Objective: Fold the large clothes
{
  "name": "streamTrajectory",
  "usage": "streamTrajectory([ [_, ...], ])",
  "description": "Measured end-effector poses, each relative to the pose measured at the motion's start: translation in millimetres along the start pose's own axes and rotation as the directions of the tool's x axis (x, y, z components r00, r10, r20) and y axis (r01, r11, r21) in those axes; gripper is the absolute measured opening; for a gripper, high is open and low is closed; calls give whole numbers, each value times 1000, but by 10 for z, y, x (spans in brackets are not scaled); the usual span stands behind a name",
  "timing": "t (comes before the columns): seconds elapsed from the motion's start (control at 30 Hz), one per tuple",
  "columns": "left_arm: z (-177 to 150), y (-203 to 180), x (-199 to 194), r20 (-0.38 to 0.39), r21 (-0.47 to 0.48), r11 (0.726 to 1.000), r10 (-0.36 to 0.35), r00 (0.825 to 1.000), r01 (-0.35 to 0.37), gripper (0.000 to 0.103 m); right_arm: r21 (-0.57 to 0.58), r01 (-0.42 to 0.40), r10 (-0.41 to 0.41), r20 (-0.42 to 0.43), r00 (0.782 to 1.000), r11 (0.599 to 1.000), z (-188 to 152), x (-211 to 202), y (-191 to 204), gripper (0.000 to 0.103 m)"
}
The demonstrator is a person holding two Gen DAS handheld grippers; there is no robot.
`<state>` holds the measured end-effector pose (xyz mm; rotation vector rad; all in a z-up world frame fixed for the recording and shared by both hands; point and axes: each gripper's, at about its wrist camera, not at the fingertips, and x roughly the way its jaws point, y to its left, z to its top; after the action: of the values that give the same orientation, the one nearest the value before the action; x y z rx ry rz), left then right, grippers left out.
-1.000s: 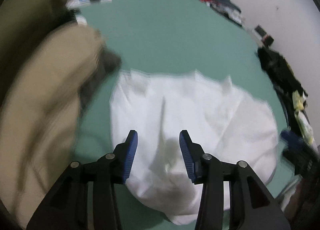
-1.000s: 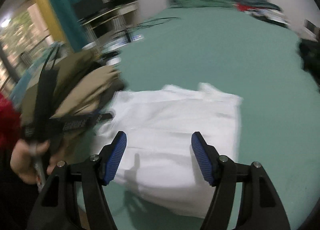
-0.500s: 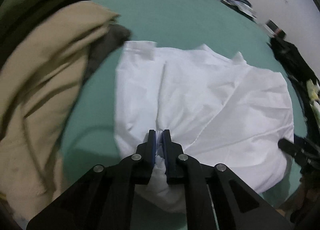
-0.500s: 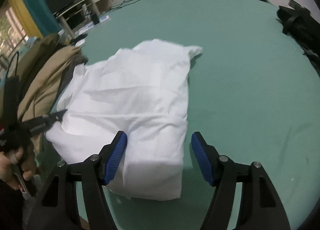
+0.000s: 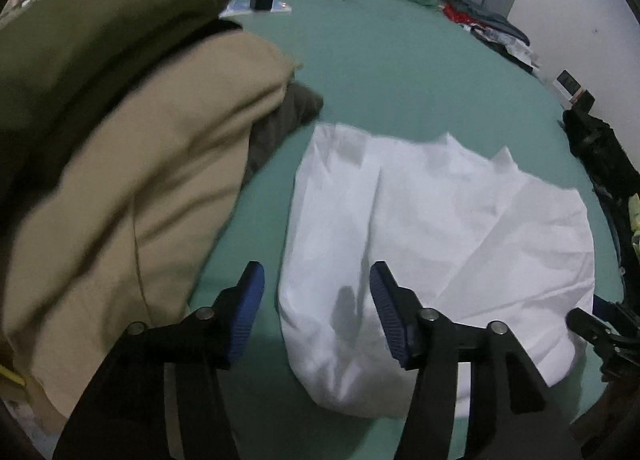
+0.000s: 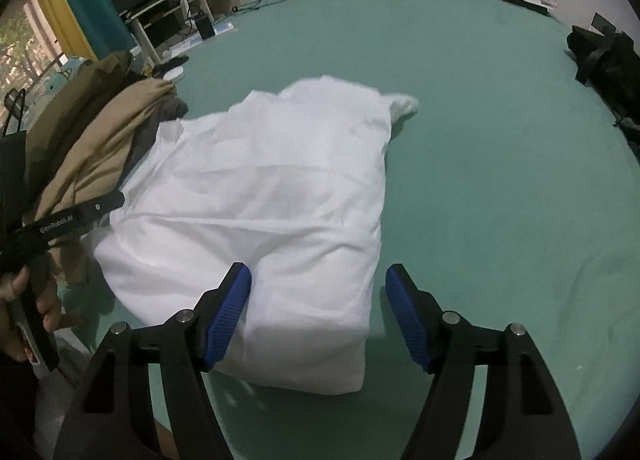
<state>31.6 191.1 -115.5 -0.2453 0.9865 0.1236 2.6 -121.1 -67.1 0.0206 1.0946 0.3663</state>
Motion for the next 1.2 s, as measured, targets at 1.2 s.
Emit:
streamTrajectory([
  [1.2, 88, -42, 131, 47, -134, 918, -371, 927, 374, 73, -37, 47, -47, 7, 999, 998, 411, 467, -171, 71],
])
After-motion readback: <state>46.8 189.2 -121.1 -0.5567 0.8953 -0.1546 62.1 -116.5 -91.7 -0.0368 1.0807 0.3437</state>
